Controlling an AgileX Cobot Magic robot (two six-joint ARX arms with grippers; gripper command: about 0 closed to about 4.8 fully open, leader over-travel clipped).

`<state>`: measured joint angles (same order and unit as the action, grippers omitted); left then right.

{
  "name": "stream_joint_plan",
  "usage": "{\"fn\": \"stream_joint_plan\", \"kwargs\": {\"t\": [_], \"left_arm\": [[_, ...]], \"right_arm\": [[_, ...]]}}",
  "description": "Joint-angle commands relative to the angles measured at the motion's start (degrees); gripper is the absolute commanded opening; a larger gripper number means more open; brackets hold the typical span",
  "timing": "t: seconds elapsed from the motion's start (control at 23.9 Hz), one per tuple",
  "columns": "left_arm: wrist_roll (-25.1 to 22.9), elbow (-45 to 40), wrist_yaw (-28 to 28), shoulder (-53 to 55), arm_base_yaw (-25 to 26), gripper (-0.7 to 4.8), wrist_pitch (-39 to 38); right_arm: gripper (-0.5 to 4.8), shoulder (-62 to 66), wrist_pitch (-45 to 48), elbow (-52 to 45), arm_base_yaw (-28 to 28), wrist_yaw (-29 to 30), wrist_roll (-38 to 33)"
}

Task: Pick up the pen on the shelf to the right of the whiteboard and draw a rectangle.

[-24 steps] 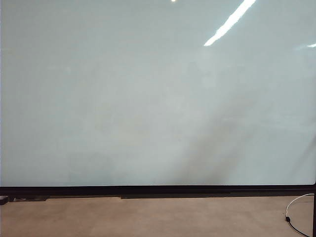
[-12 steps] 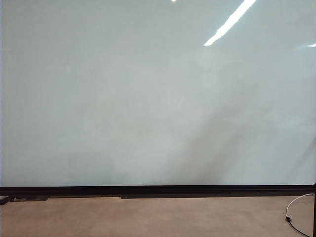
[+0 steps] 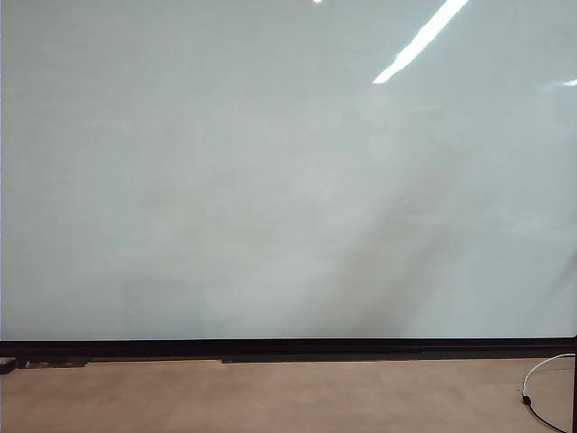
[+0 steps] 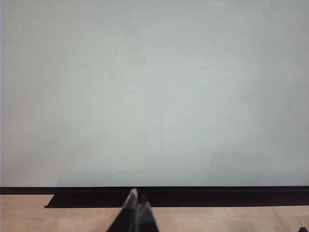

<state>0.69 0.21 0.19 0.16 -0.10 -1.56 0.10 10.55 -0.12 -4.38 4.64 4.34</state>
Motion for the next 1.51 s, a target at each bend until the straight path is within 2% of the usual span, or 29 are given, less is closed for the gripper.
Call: {"fn": "stream_joint_plan", "kwargs": {"t": [0.04, 0.67, 1.09, 1.51], "left_arm": [[-0.2, 0.2, 0.0, 0.0, 0.0, -0.05, 0.3], [-0.2, 0.2, 0.0, 0.0, 0.0, -0.05, 0.3], [-0.2, 0.2, 0.0, 0.0, 0.0, -0.04, 0.3], [-0.2, 0.2, 0.0, 0.0, 0.0, -0.04, 0.3]], "right_arm": [[-0.05, 0.0, 0.4, 0.3, 0.0, 0.0, -0.1], [-0.06, 0.5, -1.7, 2.2, 0.0, -1.4, 1.8], [-0.05, 8.4, -0.5, 7.1, 0.0, -3.2, 4.8], [-0.05, 21.1, 12.1, 7.9, -0.3, -2.9, 5.1]]}}
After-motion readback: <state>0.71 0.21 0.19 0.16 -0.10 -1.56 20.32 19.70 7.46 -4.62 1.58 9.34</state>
